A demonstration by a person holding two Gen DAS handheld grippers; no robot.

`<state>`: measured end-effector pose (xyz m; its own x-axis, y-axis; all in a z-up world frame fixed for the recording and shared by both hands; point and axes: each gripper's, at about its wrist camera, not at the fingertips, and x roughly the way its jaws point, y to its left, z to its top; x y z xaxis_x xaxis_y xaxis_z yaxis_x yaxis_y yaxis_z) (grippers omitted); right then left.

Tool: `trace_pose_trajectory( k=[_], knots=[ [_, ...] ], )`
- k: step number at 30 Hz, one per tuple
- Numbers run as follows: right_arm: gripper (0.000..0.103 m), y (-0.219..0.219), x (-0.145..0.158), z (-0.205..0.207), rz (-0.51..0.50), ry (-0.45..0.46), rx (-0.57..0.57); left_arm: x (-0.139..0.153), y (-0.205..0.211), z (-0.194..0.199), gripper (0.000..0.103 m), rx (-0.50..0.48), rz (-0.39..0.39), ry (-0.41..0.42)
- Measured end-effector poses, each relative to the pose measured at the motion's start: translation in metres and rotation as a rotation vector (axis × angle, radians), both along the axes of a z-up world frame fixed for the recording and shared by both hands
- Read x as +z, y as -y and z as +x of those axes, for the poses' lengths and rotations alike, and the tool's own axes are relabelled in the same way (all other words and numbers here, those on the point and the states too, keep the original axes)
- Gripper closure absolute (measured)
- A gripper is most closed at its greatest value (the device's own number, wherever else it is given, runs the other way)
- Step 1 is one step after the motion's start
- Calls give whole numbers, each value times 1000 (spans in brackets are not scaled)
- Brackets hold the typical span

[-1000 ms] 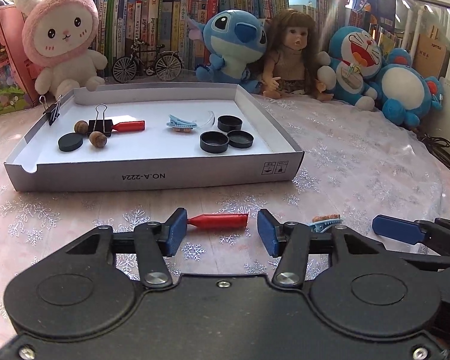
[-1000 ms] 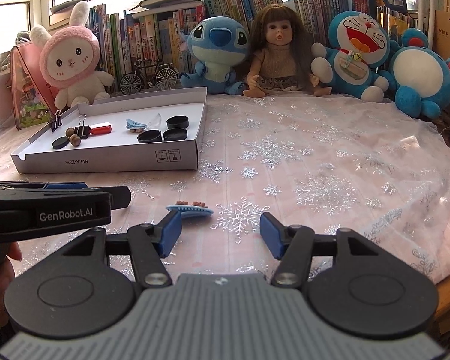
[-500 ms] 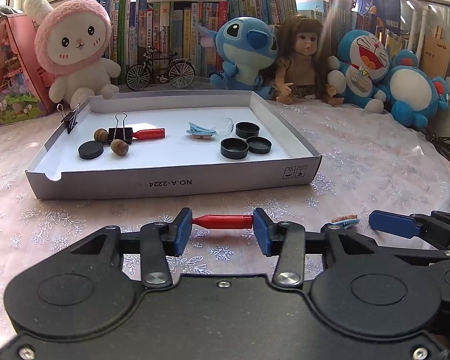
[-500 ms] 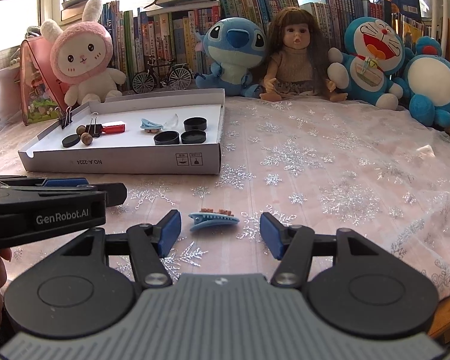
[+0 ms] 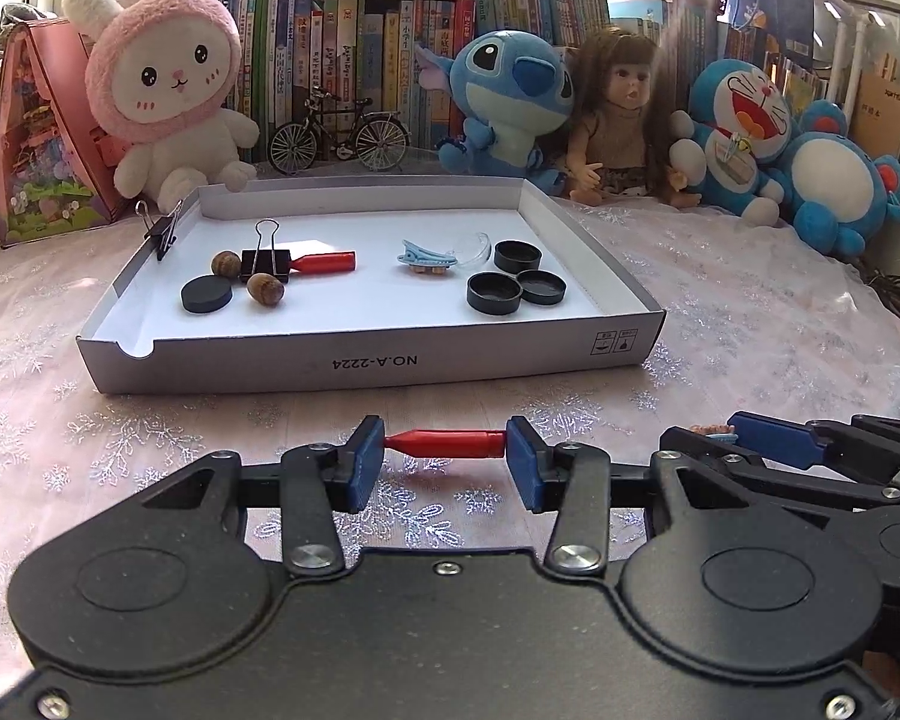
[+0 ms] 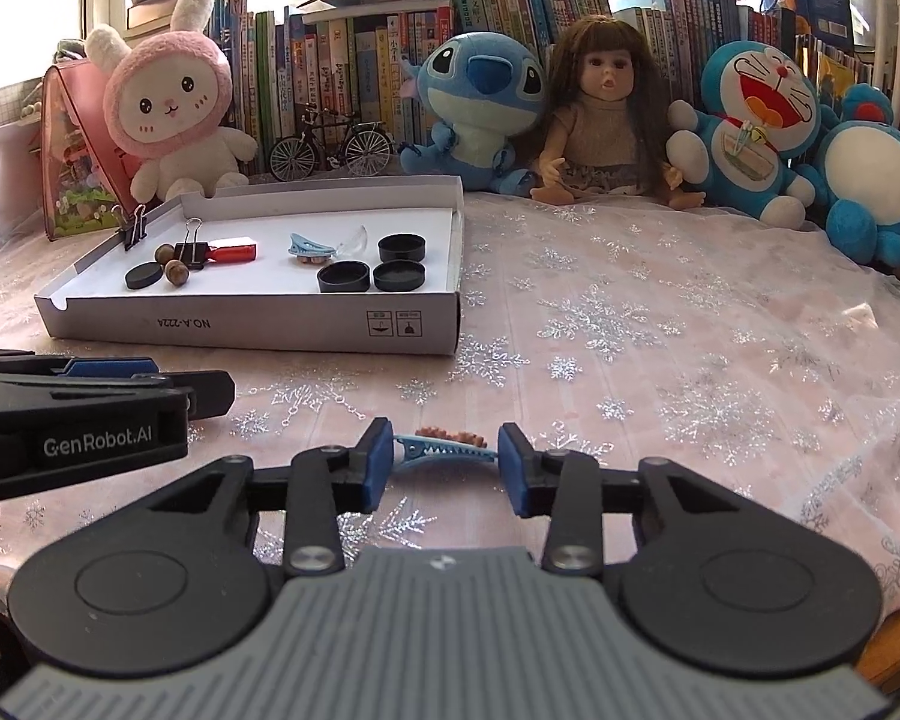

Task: Organize rigid objects
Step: 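Carry the red crayon in the left tool and blue clip in the right tool over the tray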

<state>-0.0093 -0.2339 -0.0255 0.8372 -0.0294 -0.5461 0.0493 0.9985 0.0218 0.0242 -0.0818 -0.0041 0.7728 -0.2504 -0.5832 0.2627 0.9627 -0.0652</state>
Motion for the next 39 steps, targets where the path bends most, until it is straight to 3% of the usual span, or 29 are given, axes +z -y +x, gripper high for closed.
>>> trace_pose_trajectory(
  k=[14,24,31,39],
  knots=[
    [59,-17,39,17,-2,82,47,45,-36,20,60,47,-30,87],
    [59,-35,51,56,69,79,91,46,-60,61,60,77,-26,59],
    [59,-41,57,95,141,20,111,41,-70,103,60,18,-119,-64],
    [59,-37,58,151,245,-145,84,33,-52,131,60,-32,-36,-101]
  ],
)
